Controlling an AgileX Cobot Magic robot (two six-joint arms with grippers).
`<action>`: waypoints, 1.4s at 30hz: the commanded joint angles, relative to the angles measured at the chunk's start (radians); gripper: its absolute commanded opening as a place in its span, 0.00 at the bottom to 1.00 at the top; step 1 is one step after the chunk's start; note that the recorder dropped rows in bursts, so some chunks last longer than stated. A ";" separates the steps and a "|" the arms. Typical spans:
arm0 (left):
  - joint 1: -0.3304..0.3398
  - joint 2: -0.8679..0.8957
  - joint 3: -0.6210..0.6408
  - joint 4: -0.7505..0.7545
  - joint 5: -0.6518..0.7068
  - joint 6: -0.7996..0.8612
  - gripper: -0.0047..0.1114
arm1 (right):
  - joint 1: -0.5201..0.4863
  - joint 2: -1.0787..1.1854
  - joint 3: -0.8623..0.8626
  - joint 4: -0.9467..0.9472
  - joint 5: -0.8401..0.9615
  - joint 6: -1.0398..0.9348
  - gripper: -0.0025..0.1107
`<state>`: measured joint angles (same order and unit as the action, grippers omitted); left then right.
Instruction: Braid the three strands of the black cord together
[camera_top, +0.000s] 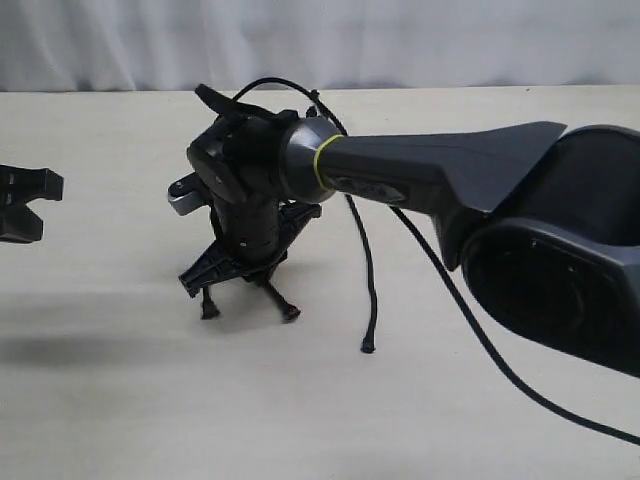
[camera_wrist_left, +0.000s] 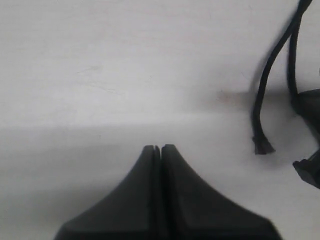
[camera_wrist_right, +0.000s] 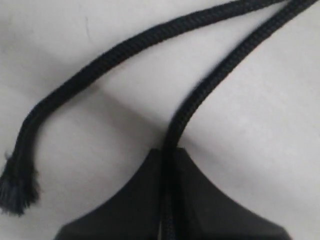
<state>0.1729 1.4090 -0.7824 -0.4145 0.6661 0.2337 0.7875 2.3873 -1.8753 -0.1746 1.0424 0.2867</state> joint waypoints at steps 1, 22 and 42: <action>-0.018 0.004 -0.009 -0.125 0.027 0.150 0.04 | -0.054 -0.048 0.015 0.113 0.094 -0.137 0.06; -0.385 0.068 -0.009 -0.121 -0.070 0.183 0.04 | -0.426 -0.195 0.203 0.155 0.127 -0.377 0.06; -0.597 0.068 -0.047 -0.122 -0.144 0.117 0.04 | -0.516 -0.230 0.364 0.429 -0.071 -0.407 0.36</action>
<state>-0.3895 1.4753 -0.7989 -0.5322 0.5063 0.3850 0.2822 2.1907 -1.5114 0.2430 0.9750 -0.1113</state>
